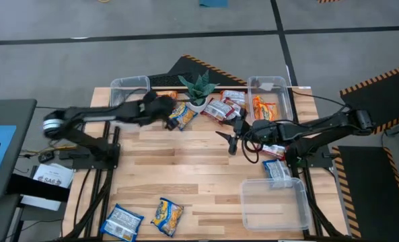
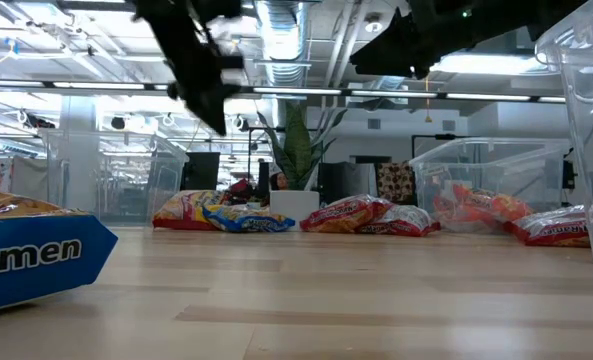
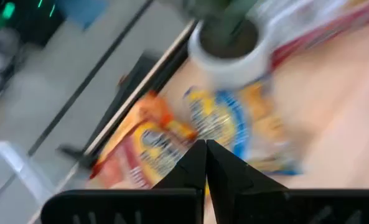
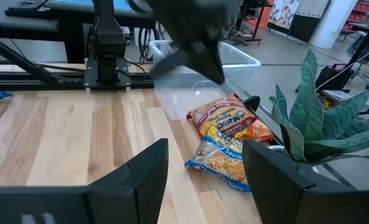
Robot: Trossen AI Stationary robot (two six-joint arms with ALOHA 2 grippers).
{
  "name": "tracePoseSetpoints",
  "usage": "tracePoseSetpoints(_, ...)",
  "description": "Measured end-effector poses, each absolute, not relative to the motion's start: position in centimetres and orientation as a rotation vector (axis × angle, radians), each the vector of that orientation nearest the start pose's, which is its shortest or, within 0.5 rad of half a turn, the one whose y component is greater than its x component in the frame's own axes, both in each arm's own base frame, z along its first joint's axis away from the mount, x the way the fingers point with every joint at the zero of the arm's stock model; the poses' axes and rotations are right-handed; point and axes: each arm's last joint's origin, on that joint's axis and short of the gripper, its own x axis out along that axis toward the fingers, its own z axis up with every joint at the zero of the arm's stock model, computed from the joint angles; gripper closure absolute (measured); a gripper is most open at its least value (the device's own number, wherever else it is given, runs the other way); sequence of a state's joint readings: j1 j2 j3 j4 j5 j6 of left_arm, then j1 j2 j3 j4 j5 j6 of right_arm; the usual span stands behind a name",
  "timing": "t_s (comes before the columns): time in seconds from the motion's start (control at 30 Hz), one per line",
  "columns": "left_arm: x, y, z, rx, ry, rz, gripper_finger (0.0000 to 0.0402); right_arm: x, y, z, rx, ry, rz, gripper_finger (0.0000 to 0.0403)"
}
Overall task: Sort Maruchan noodles
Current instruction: Put the orange noodle pack in the top right transparent bin
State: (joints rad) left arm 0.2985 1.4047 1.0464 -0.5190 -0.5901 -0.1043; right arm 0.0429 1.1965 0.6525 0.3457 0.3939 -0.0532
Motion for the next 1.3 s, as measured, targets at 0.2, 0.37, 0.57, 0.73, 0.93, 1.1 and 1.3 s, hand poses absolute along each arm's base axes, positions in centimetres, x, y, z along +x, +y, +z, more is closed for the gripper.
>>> tracePoseSetpoints(0.2, 29.1, 14.9, 21.9, 0.047, 1.079, 0.964, 0.0401, 25.7, 0.0, 25.5, -0.096, 0.208, -0.343, 0.0177)
tracePoseSetpoints(0.37, 29.2, 16.8, 19.3, 0.086, 1.158, 1.065, 0.0401, 25.7, 0.0, 25.4, -0.095, 0.212, -0.343, 0.0177)
tracePoseSetpoints(0.57, 29.2, 17.9, 18.9, 0.139, 1.139, 1.126, 0.0401, 25.7, 0.0, 25.4, -0.091, 0.211, -0.343, 0.0177)
tracePoseSetpoints(0.73, 29.1, 18.9, 19.2, 0.133, 1.094, 1.157, 0.0401, 25.7, 0.0, 25.4, -0.064, 0.211, -0.346, 0.0177)
tracePoseSetpoints(0.93, 28.7, 19.7, 19.1, 0.098, 1.107, 1.112, 0.0402, 25.7, 0.0, 25.4, -0.063, 0.214, -0.347, 0.0177)
tracePoseSetpoints(1.1, 28.7, 20.0, 19.1, 0.124, 1.117, 1.065, 0.0402, 25.7, 0.0, 25.3, -0.063, 0.216, -0.346, 0.0177)
tracePoseSetpoints(1.3, 28.7, 20.0, 19.1, 0.189, 1.167, 0.990, 0.0402, 25.7, 0.0, 25.3, -0.055, 0.216, -0.347, 0.0177)
